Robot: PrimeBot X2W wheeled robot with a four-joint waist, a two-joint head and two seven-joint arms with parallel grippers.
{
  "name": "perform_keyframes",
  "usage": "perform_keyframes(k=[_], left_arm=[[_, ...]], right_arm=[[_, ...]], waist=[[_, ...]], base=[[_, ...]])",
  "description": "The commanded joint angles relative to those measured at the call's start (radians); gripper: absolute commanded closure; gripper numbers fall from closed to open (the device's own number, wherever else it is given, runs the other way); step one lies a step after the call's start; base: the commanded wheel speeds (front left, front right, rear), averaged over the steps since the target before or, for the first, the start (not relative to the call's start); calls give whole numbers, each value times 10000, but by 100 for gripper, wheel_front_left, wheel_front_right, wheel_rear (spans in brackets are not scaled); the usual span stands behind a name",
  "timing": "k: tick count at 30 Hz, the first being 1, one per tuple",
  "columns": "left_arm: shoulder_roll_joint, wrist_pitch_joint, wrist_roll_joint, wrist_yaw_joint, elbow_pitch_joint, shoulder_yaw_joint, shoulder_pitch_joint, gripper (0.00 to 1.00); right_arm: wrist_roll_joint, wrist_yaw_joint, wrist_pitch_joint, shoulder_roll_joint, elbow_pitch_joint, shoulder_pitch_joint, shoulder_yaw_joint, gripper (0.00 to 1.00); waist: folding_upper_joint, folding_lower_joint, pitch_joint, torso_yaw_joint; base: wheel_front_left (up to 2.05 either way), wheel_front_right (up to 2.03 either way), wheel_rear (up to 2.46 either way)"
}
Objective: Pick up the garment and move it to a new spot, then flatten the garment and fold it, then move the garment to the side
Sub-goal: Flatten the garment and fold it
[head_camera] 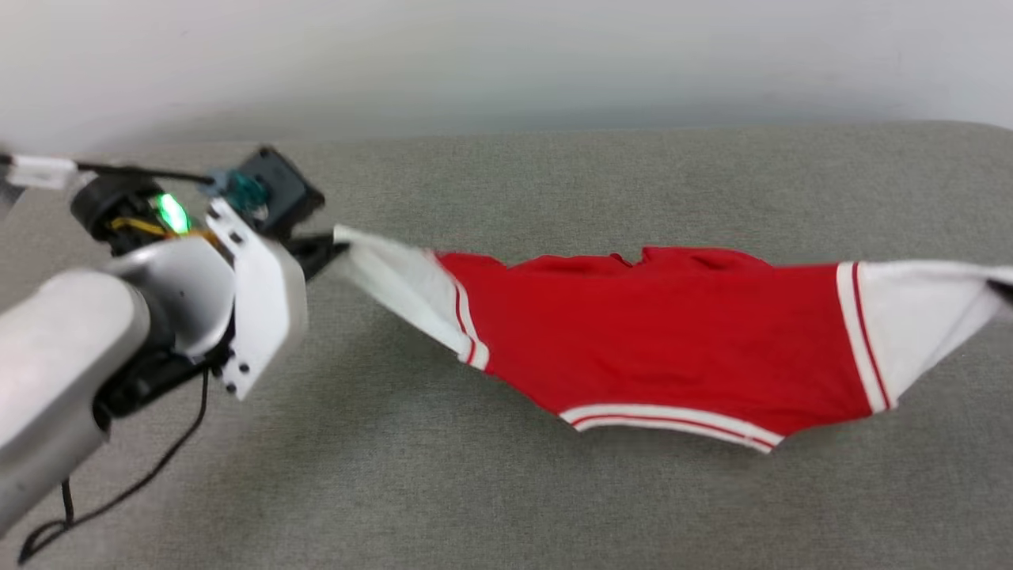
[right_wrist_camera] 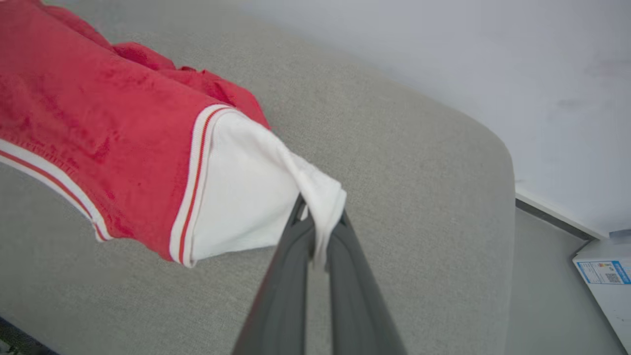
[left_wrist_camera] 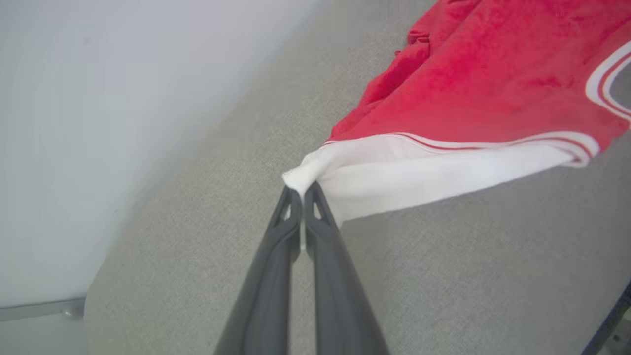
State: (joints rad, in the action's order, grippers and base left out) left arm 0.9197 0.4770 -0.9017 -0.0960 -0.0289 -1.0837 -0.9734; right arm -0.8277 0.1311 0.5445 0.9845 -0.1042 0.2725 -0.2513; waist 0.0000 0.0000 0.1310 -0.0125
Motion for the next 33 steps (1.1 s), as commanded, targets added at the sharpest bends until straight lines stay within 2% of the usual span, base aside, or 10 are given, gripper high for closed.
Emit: perform_keyframes(k=[1, 7, 13, 20, 25, 33], left_arm=[[22, -245, 117, 106, -108, 272, -369, 100], [-483, -1048, 405, 201, 232, 1115, -1560, 100], [-1370, -1824, 1272, 229, 1267, 1734, -3393, 100], [-2236, -2758, 2547, 247, 3046, 2329, -6084, 100], [-2627, -3464, 3226, 285, 4142, 2666, -7799, 100], [-3083, -4247, 3606, 267, 5660, 3167, -9938, 100]], right_arm=[[68, -7, -13, -13, -234, 423, 281, 100], [460, -7, 265, -94, -610, 2240, 612, 100], [1020, -7, 437, -570, 14, 5447, 120, 100], [2082, -9, 257, -1839, 1484, 10020, -1034, 100], [2769, -9, 45, -2584, 2845, 12819, -1839, 100], [3718, -9, -934, -3604, 5054, 16109, -2372, 100]], waist=[[0, 0, -34, 59], [0, 0, 299, 204], [0, 0, 1324, 318], [0, 0, 2798, 320], [0, 0, 3600, 321], [0, 0, 4585, 458]], base=[[0, 0, 0], [0, 0, 0], [0, 0, 0], [0, 0, 0], [0, 0, 0], [0, 0, 0]])
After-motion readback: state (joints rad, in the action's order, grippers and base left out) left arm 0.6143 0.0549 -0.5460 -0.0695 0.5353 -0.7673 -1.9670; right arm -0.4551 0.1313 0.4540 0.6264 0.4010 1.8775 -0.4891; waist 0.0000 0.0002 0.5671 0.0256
